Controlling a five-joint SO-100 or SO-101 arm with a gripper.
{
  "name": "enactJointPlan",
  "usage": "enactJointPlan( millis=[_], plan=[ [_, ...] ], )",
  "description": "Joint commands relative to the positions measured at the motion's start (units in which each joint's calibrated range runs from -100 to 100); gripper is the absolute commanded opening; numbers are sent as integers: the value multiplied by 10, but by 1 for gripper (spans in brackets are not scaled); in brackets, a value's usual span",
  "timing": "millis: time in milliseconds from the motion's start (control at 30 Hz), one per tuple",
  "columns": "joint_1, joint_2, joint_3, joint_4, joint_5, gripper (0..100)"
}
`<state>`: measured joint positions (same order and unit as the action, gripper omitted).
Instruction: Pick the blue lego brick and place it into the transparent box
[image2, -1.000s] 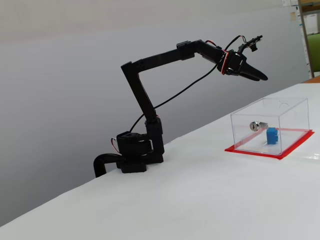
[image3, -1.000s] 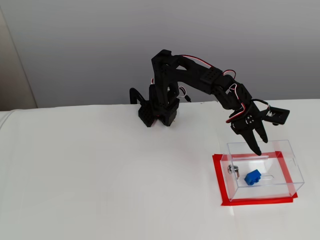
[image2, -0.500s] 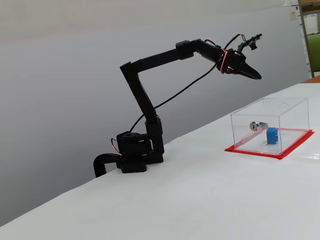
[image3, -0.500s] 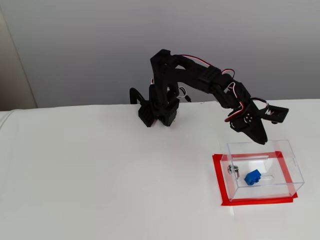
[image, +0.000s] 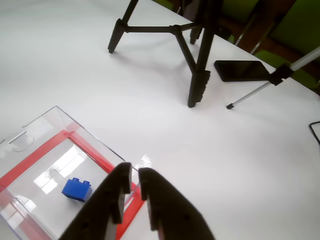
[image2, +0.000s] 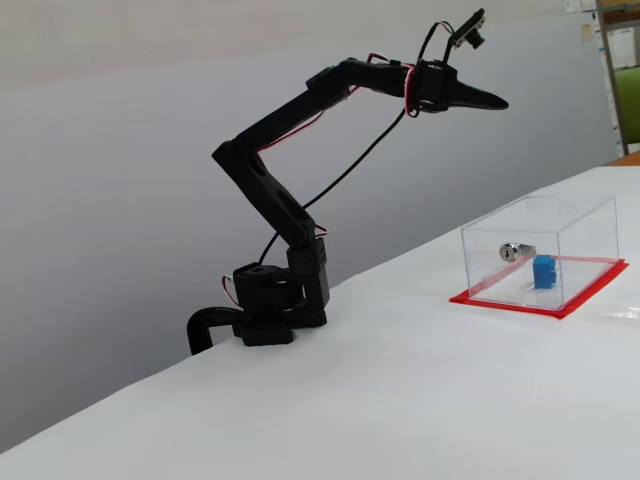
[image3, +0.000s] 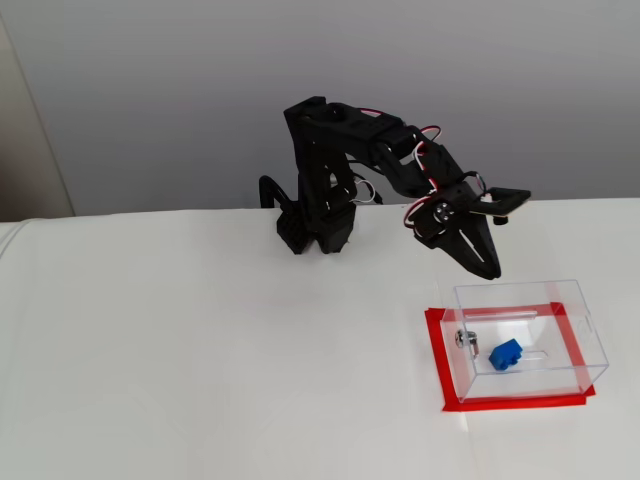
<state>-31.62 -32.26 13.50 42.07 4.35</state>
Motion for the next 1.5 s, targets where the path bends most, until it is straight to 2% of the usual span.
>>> enactJointPlan(
  millis=[0,367,900,1467],
  plan=[
    [59,-79,25,-1,-6,2],
    [216,-293,231,-7,-6,2],
    [352,-489,506,-8,-6,2],
    [378,-676,762,-3,-7,2]
  ],
)
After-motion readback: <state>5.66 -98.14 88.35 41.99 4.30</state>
